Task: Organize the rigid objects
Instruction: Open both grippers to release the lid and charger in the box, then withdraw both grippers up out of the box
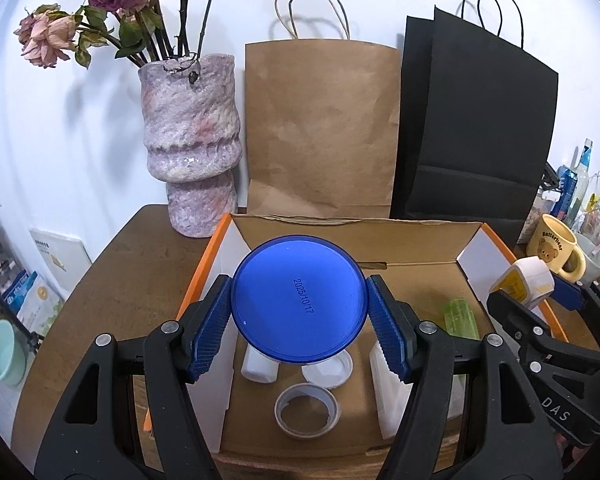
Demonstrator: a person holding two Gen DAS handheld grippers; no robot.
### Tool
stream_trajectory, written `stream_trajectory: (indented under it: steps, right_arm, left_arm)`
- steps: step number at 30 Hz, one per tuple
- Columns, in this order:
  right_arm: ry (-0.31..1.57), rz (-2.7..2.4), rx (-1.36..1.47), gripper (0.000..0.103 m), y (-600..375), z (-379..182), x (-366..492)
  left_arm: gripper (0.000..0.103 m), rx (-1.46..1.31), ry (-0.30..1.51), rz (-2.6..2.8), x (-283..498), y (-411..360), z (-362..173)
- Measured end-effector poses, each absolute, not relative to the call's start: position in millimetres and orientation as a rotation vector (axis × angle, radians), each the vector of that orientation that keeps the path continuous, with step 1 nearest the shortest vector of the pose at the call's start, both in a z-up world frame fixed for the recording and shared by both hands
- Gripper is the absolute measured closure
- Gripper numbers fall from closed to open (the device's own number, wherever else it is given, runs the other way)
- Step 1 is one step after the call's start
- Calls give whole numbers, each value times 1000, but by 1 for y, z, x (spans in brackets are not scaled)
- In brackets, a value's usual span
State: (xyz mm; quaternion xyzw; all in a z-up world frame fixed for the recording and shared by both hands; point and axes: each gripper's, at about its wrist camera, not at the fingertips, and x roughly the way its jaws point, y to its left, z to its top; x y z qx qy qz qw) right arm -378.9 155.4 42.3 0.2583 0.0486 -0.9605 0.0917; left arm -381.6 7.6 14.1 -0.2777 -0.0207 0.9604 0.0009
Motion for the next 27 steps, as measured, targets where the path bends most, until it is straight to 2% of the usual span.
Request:
stream_trajectory:
  steps: [17, 18, 20, 22, 27]
  right_arm:
    - [164, -2836, 825, 33, 160, 33, -386]
    - [162, -2834, 830, 33, 160, 32, -387]
    - [151, -2832, 847, 32, 162, 32, -387]
    - [146, -2850, 835, 17, 164, 33, -386]
    - [107, -2889, 784, 16, 170, 42, -381]
  left_arm:
    - [39, -876, -21, 2987, -390, 11, 4]
    - [35, -878, -24, 2987, -390, 10, 4]
    - [12, -866, -25, 3003, -389, 9, 4]
    - [0, -841, -28, 3012, -387, 9, 6]
    - [0, -831, -32, 3030, -386, 8, 7]
